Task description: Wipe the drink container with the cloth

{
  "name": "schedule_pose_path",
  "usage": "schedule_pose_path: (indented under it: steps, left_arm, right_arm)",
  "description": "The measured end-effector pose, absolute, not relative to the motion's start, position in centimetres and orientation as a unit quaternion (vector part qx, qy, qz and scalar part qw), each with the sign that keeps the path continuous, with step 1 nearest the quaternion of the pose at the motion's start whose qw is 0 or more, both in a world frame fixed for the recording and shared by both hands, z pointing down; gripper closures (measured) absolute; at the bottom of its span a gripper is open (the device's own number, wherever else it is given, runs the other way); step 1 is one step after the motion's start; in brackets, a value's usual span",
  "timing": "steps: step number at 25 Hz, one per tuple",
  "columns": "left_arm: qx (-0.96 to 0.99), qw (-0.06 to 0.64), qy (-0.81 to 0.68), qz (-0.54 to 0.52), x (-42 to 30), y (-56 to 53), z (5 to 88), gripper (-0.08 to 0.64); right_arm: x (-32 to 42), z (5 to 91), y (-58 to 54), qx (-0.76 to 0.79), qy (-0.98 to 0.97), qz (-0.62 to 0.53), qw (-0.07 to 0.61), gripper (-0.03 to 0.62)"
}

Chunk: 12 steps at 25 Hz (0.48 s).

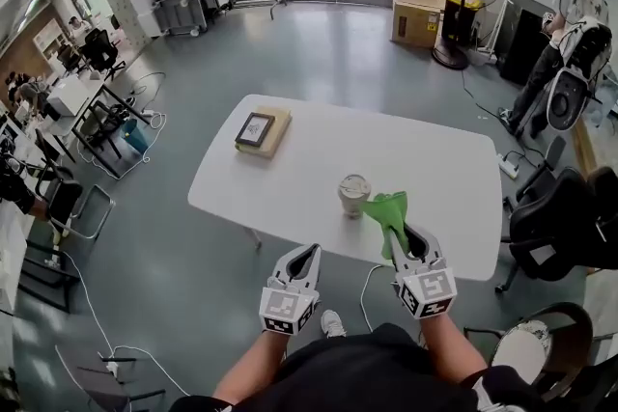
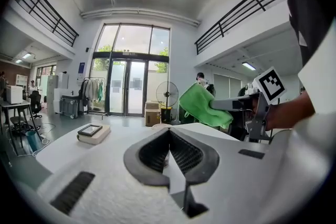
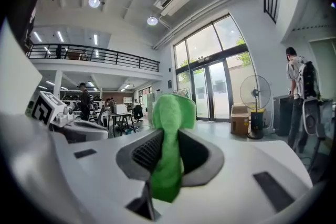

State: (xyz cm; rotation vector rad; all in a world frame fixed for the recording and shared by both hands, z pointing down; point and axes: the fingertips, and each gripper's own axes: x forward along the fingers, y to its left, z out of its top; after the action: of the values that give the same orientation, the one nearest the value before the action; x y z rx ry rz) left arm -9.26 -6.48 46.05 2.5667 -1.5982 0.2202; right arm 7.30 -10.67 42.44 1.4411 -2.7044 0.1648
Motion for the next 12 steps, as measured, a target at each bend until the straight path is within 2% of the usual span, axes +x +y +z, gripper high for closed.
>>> schedule_pose_path:
  steps: [7, 12]
  left_arm:
    - [0.849, 0.058, -0.521, 0.060, -12.0, -10.3, 45.2, 0.551]
    - [0.856, 0.059, -0.509, 0.064, -11.3, -12.5, 46.1, 0.551]
  right_arm:
    - [6.0, 41.1, -13.0, 0.501, -0.863, 0.062, 0.019, 0.502]
    - [6.9, 42.4, -15.5, 0.503, -0.859, 0.098, 0.008, 0.500]
